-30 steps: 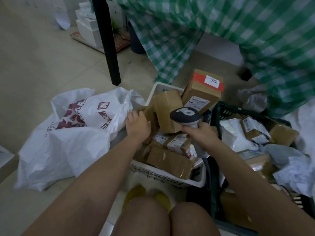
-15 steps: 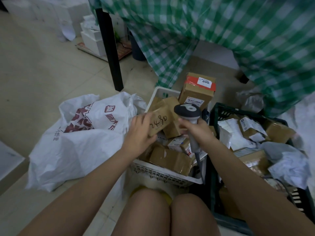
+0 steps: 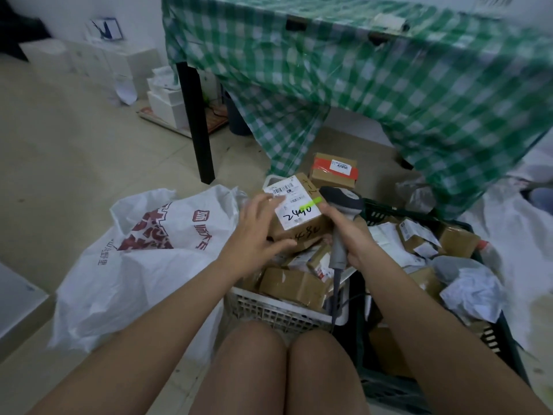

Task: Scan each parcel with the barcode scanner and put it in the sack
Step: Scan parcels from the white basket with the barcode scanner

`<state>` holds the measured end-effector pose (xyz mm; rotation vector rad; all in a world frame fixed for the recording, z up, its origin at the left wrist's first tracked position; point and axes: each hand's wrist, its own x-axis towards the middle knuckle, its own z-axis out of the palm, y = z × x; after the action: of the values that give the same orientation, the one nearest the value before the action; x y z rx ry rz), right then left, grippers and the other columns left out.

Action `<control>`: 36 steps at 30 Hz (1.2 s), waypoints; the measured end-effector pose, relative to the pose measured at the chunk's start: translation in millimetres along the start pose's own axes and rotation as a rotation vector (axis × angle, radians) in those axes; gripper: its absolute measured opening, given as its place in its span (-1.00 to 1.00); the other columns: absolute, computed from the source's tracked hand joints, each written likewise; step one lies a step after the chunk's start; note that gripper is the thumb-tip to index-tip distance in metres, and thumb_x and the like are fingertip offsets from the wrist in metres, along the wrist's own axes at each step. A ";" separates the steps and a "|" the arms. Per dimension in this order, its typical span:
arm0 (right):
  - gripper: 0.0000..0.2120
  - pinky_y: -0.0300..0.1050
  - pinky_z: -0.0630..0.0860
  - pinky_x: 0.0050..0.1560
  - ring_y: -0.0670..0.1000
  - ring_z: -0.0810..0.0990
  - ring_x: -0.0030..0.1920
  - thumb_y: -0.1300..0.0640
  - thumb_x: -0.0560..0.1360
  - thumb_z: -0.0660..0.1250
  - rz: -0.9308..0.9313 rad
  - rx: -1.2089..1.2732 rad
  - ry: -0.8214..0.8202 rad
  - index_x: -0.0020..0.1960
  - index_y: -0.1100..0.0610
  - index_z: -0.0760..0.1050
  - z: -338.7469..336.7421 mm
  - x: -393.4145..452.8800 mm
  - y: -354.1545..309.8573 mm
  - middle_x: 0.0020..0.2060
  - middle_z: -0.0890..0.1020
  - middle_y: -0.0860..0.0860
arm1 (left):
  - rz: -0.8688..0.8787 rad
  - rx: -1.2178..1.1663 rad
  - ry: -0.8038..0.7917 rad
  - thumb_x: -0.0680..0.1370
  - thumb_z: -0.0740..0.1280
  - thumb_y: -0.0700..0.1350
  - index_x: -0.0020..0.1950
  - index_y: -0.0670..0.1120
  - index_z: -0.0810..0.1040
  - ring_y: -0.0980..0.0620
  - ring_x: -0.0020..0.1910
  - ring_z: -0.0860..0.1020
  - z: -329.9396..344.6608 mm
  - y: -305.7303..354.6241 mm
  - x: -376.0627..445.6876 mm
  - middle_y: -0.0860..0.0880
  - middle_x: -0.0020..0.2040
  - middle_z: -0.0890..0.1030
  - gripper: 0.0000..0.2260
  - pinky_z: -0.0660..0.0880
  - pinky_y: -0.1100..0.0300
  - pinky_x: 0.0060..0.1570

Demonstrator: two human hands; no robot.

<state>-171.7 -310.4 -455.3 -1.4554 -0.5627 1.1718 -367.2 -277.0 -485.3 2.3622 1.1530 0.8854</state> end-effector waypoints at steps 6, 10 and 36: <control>-0.65 -0.20 0.61 -0.17 -0.05 0.64 0.02 0.10 0.43 0.47 -0.094 0.049 -0.019 0.18 0.09 0.49 -12.7 -8.1 -6.0 0.03 0.66 0.00 | -0.778 -1.042 -0.092 0.39 0.34 0.34 0.55 -0.08 0.10 -0.06 0.38 0.40 -17.4 12.9 10.4 0.00 0.47 0.34 -0.10 0.59 0.04 0.03; -0.56 -0.07 0.59 0.06 -0.02 0.65 0.04 0.08 0.38 0.52 -0.116 -0.061 -0.031 0.22 0.11 0.51 -15.1 -6.5 -3.0 0.04 0.67 0.01 | -0.798 -1.252 -0.099 0.59 0.30 -0.10 0.26 -0.14 0.50 -0.03 0.02 0.65 -18.0 14.0 10.6 -0.06 0.04 0.69 -0.73 0.62 0.12 -0.22; -0.74 -0.13 0.34 -0.34 -0.13 0.33 -0.49 0.19 0.48 0.37 -0.318 -0.602 -0.212 -0.31 0.23 0.35 -15.2 -45.3 4.2 -0.59 0.36 -0.14 | -0.820 -0.955 0.084 0.44 0.47 -0.28 0.46 -0.14 0.24 -0.10 0.28 0.50 12.1 -19.1 16.4 -0.09 0.37 0.45 -0.33 0.54 0.04 0.09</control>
<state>-177.1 -357.0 -445.4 -1.6612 -1.3294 0.9439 -362.2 -253.1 -498.8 0.9755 1.1886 0.9145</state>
